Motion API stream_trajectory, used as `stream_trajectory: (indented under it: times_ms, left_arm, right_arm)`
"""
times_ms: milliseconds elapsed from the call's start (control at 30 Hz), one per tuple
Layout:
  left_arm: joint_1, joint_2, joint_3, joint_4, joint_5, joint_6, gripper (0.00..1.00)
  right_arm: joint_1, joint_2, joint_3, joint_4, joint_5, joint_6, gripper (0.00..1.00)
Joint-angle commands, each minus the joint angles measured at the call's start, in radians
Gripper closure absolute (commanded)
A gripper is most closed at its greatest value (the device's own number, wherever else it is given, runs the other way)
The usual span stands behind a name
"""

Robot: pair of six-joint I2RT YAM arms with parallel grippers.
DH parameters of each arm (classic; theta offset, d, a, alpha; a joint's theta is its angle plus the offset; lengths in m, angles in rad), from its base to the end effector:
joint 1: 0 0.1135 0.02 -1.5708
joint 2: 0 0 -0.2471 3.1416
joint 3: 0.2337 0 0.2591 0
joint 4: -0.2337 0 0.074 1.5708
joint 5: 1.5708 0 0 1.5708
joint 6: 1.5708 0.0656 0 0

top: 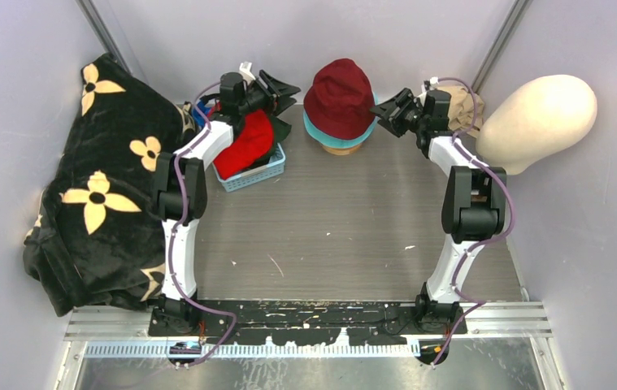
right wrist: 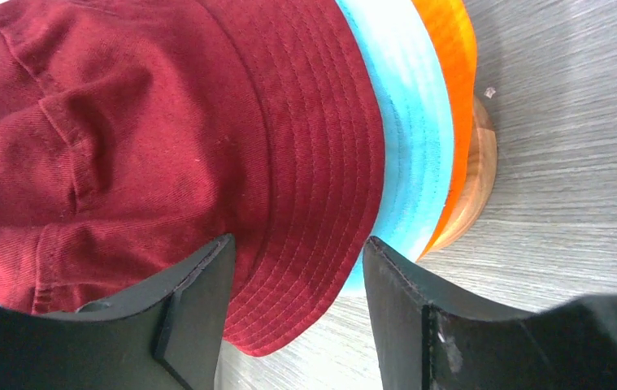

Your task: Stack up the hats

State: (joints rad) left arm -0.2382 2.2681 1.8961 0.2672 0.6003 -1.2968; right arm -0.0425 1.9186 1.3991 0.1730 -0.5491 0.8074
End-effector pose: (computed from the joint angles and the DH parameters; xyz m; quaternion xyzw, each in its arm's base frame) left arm 0.5381 -0.1688 0.2538 -0.1877 0.7127 -0.6019 0.3074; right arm 0.4761 0.0140 0.2286 0.1828 0.7819 0.4123 0.4303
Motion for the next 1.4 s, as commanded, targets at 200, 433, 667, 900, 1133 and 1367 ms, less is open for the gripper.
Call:
stream_trajectory:
  times_ms: [200,433,667,900,1133,1367]
  left_arm:
    - [-0.006,0.01,0.019,-0.048,0.058,0.016,0.49]
    - [-0.018,0.076,0.084,-0.065,0.062,0.001,0.49]
    - [-0.029,0.15,0.135,0.014,0.042,-0.054,0.49]
    - [-0.04,0.197,0.169,0.134,0.017,-0.099,0.49]
    - [-0.045,0.219,0.162,0.272,-0.017,-0.165,0.49]
    - [-0.046,0.217,0.081,0.471,-0.072,-0.242,0.66]
  right_arm:
    - [-0.014,0.035,0.001,0.221,-0.073,0.119,0.37]
    - [-0.026,0.049,-0.016,0.285,-0.087,0.158,0.37]
    - [-0.038,0.055,-0.035,0.327,-0.1,0.18,0.37]
    - [-0.051,0.065,-0.058,0.362,-0.111,0.193,0.37]
    - [-0.054,0.083,-0.061,0.388,-0.123,0.203,0.37]
    - [-0.058,0.096,-0.052,0.4,-0.129,0.207,0.38]
